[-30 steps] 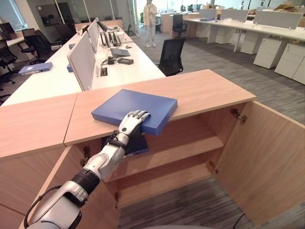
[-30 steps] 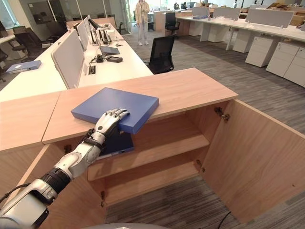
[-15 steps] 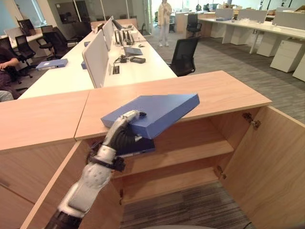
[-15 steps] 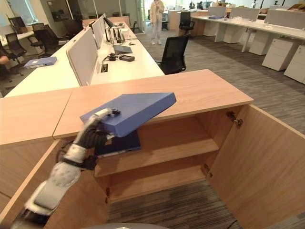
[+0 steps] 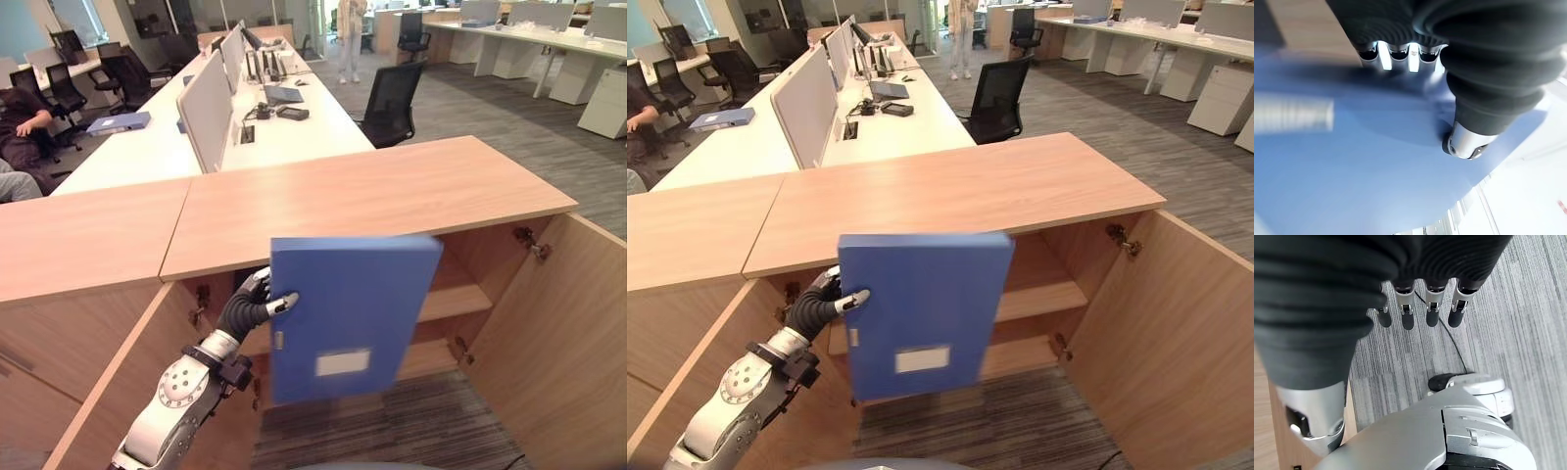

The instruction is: Put the empty folder in the office cabinet

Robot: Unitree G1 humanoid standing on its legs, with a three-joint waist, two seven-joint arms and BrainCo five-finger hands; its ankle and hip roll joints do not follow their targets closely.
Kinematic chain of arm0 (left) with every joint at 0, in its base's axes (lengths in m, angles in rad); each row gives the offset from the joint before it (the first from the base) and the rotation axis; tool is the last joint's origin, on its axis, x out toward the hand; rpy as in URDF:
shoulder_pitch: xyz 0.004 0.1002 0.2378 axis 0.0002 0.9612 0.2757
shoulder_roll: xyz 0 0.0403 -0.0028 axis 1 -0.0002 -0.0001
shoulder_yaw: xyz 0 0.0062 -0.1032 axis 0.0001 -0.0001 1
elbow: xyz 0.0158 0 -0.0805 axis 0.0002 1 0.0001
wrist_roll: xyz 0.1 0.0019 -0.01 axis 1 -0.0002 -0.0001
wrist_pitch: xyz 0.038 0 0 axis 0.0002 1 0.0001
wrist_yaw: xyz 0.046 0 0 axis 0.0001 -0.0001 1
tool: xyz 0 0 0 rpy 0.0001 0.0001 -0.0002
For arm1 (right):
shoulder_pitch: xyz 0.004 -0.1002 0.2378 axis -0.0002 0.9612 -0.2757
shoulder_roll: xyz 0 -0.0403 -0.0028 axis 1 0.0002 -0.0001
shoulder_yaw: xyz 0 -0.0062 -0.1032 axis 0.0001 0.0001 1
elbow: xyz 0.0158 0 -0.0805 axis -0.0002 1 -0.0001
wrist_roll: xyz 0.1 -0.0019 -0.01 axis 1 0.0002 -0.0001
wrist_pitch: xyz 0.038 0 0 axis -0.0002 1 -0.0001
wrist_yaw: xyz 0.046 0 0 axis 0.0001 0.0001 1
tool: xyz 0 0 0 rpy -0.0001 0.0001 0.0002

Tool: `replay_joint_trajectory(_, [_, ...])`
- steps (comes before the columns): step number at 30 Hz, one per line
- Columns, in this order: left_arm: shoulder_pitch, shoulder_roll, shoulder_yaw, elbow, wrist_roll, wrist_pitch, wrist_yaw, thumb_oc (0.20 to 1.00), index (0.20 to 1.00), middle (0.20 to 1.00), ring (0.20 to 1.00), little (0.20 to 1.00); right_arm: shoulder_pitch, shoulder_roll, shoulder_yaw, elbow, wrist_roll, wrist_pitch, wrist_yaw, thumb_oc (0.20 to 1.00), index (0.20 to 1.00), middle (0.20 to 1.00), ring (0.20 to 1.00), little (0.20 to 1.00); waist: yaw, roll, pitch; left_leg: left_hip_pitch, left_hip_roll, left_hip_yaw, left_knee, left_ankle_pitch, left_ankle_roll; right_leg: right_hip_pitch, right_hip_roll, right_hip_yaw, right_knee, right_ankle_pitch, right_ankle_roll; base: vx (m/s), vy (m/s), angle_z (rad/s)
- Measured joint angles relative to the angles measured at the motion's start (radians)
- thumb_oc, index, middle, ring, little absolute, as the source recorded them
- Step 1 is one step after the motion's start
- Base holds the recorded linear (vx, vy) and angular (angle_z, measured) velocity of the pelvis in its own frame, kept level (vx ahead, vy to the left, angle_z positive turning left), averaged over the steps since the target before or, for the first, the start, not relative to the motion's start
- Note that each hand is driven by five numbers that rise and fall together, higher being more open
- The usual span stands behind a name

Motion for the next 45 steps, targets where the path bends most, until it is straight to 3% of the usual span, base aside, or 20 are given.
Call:
replay_joint_trajectory(16, [0.031, -0.007, 0.007, 0.03, 0.02, 0.004, -0.005, 0.2, 0.2, 0.2, 0.2, 0.2, -0.006, 0.002, -0.005, -0.036, 0.006, 0.002, 0.002, 1.0, 1.0, 1.0, 1.0, 1.0, -0.001, 0.0, 0.015, 0.006, 0.0, -0.003, 0.0, -0.006, -0.002, 0.007, 0.0, -0.002, 0.0, -0.001, -0.001, 0.0, 0.0, 0.0])
replay_joint_trajectory(18, [0.06, -0.008, 0.035, 0.045, 0.039, 0.01, -0.007, 0.2, 0.2, 0.2, 0.2, 0.2, 0.001, 0.002, 0.008, -0.138, 0.053, 0.0, 0.016, 1.0, 1.0, 1.0, 1.0, 1.0, -0.003, 0.0, 0.016, 0.005, 0.001, -0.002, 0.0, -0.004, -0.003, 0.006, 0.001, -0.002, 0.0, -0.001, -0.001, -0.02, -0.017, -0.01])
replay_joint_trajectory(22, [0.117, -0.005, 0.109, 0.046, 0.056, 0.013, -0.015, 0.2, 0.2, 0.2, 0.2, 0.2, 0.061, -0.053, 0.122, -0.57, 0.157, -0.041, 0.103, 1.0, 1.0, 1.0, 1.0, 1.0, 0.001, -0.004, 0.016, 0.006, 0.002, 0.002, 0.0, -0.005, -0.005, 0.005, 0.001, 0.0, 0.0, -0.001, -0.001, 0.0, -0.009, -0.01])
replay_joint_trajectory(24, [0.125, -0.002, 0.116, 0.046, 0.066, 0.011, -0.019, 0.2, 0.2, 0.2, 0.2, 0.2, 0.155, -0.145, 0.169, -0.898, 0.257, -0.04, 0.178, 1.0, 1.0, 1.0, 1.0, 1.0, 0.022, -0.003, 0.023, 0.005, 0.0, 0.006, 0.0, -0.005, -0.004, 0.002, 0.0, 0.002, 0.0, -0.001, -0.001, 0.0, 0.0, 0.0])
replay_joint_trajectory(28, [0.123, -0.006, 0.123, 0.047, 0.133, 0.009, -0.025, 0.2, 0.2, 0.2, 0.2, 0.2, 0.155, -0.15, 0.122, -0.91, 0.436, -0.037, 0.273, 1.0, 1.0, 1.0, 1.0, 1.0, 0.023, -0.02, 0.026, 0.005, 0.002, 0.004, 0.0, -0.005, -0.004, 0.003, 0.001, 0.0, 0.0, -0.001, -0.002, 0.0, -0.004, -0.01])
replay_joint_trajectory(33, [0.124, -0.016, 0.171, 0.049, 0.179, 0.006, -0.026, 0.2, 0.2, 0.2, 0.2, 0.2, 0.214, -0.19, 0.094, -1.013, 0.52, -0.006, 0.341, 1.0, 1.0, 1.0, 1.0, 1.0, 0.019, -0.035, 0.029, 0.002, 0.001, 0.004, 0.0, -0.005, -0.004, 0.0, 0.0, 0.0, 0.0, -0.002, -0.002, 0.0, 0.0, 0.0])
replay_joint_trajectory(45, [0.121, -0.046, 0.196, 0.052, 0.246, -0.004, -0.021, 0.2, 0.2, 0.2, 0.2, 0.2, 0.213, -0.195, 0.101, -1.158, 0.611, 0.001, 0.413, 1.0, 1.0, 1.0, 1.0, 1.0, 0.022, -0.04, 0.021, -0.003, 0.001, 0.004, 0.0, -0.003, 0.001, -0.005, 0.0, 0.0, 0.0, -0.003, -0.004, 0.0, 0.0, 0.0])
